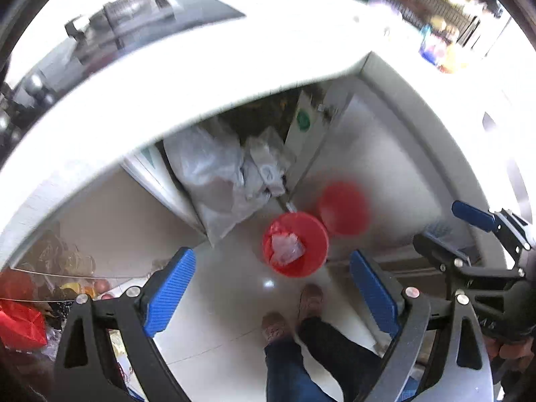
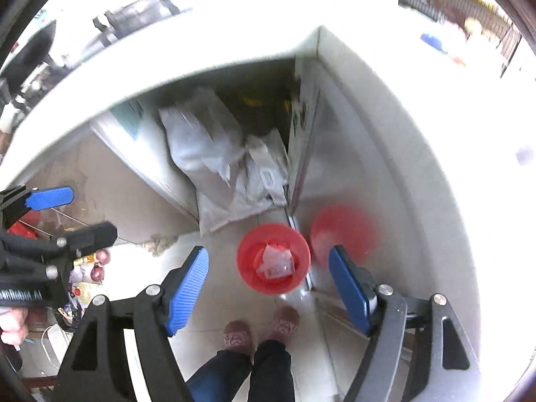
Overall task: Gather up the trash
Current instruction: 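Raise both tools back toward the counter items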
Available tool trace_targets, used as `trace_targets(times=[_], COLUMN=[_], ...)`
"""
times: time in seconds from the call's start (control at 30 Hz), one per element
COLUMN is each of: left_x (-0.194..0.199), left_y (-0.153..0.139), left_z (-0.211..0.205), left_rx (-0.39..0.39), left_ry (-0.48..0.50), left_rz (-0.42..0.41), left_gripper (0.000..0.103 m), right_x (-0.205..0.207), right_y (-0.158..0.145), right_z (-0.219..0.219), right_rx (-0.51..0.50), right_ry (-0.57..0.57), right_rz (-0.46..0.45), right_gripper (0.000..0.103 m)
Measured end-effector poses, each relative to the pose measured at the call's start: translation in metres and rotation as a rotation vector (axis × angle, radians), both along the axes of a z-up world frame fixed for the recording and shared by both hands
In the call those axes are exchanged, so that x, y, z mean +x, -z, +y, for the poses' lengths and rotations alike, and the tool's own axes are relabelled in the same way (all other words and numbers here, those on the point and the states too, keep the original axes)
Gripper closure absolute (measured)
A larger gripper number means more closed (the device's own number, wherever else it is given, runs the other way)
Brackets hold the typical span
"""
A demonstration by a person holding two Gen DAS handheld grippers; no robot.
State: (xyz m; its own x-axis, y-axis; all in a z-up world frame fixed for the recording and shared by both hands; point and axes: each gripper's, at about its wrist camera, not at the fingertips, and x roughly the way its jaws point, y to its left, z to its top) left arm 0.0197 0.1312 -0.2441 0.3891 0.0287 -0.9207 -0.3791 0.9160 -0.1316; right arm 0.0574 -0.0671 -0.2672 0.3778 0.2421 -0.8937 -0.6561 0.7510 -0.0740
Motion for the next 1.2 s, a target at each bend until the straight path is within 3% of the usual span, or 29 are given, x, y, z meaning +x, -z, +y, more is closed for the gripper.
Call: trace_targets(times=[0.27, 0.47, 0.5, 0.53, 0.83, 0.9, 1.2], left_x=[-0.011, -0.011, -0.009, -0.007, 0.034, 0.045, 0.126], left_y=[-0.073, -0.113, -0.117, -0.122, -0.155, -0.159, -0.163], left_z=[-0.012, -0.027, -0.028, -0.03, -0.044, -0.049, -0.057], left_rx=[0.018, 0.039, 0.031, 0.015, 0.03, 0.036, 0.024], left_ry=[0.043, 0.101, 0.114, 0.133, 0.21, 0.221, 0.279], left_rz=[-0.108, -0.186, -0.194, -0.213, -0.283, -0.284, -0.229], left_gripper=[0.01, 0.009, 0.001, 0.0, 0.0, 0.0, 0.0], right_x=[-0.023, -0.026, -0.026, -0.024, -0.01, -0.004, 0.058], right_y=[-0.082, -0.12, -0.125, -0.129, -0.16, -0.166, -0.175], right_z=[-0.019, -0.025, -0.027, -0.028, -0.041, -0.046, -0.066], right_rx=[0.054, 0.078, 0.082, 0.09, 0.13, 0.125, 0.127], right_ry=[0.018, 0.052, 0.057, 0.065, 0.133, 0.143, 0.206], right_rz=[-0.113, -0.191, -0.2, -0.205, -0.263, -0.282, -0.289], right_gripper=[0.025, 0.023, 0.022, 0.022, 0.009, 0.001, 0.001])
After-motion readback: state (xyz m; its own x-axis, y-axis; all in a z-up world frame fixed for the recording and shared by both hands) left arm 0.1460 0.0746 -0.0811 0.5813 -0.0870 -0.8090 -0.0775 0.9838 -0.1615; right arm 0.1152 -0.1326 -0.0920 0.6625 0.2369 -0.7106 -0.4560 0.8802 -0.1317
